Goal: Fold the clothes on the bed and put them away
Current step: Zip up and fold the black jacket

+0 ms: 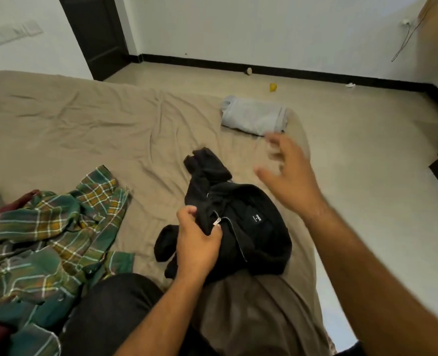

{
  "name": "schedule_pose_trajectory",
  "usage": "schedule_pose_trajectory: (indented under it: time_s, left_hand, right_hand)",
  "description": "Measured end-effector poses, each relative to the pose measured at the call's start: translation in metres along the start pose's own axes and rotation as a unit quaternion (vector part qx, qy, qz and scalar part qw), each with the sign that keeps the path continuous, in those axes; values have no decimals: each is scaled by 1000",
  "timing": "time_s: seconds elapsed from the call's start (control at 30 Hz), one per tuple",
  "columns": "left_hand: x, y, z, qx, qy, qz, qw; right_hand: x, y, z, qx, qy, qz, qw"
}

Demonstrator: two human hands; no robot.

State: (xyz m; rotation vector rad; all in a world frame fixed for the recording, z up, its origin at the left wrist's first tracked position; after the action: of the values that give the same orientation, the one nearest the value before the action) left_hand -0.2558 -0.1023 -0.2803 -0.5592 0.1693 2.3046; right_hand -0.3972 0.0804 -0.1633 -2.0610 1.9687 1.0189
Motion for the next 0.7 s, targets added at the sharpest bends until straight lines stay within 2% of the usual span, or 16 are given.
schedule_pose_trajectory:
  time_s: [0.03, 0.1, 0.13, 0.2, 0.27, 0.33, 0.4, 0.47, 0.57, 0.63, 0.7]
  left_hand:
    - [-4, 4, 6, 58, 58, 14, 997]
    - [-2, 10, 10, 138, 168, -5, 976]
    - [1, 14, 6, 135, 205, -37, 969]
    - [5, 25, -4, 102, 282, -105, 948]
    - [9, 30, -5, 117, 351, -131, 920]
    - [13, 22, 5, 178, 396, -120, 893]
    - [17, 7, 17, 256, 394, -87, 879]
    - [16, -13, 32, 324, 302, -47, 895]
    - [8, -46, 59, 398, 60, 14, 915]
    - [10, -60, 67, 370, -47, -13, 928]
    - [31, -58, 52, 287, -12, -93, 953]
  right_hand:
    - [4, -33, 19, 35, 14, -14, 999]
    - [16, -97, 50, 99, 35, -99, 990]
    - [23, -125, 63, 91, 0, -155, 984]
    - [37, -157, 80, 2, -149, -241, 959]
    - [38, -152, 87, -65, -224, -184, 955]
    - [25, -134, 86, -81, -221, -55, 970]
    - [5, -119, 77, -83, -207, 72, 972]
    - [-16, -110, 63, -68, -185, 160, 967]
    - [-46, -97, 58, -44, -56, 245, 967]
    - [-63, -89, 69, -35, 0, 272, 962]
    - [-64, -87, 85, -6, -35, 237, 971]
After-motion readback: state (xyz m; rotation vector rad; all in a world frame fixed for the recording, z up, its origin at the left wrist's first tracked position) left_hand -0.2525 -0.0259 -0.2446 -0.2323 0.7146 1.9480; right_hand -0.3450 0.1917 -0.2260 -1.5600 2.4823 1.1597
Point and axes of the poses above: each hand's wrist, its own y-axis towards the middle knuckle, its own x-axis out of the palm, z = x × y, the point moved 6 cm from there along y, towards the middle knuckle, and after that the axes turned 8 degrees about z, right-handed, at the moved point
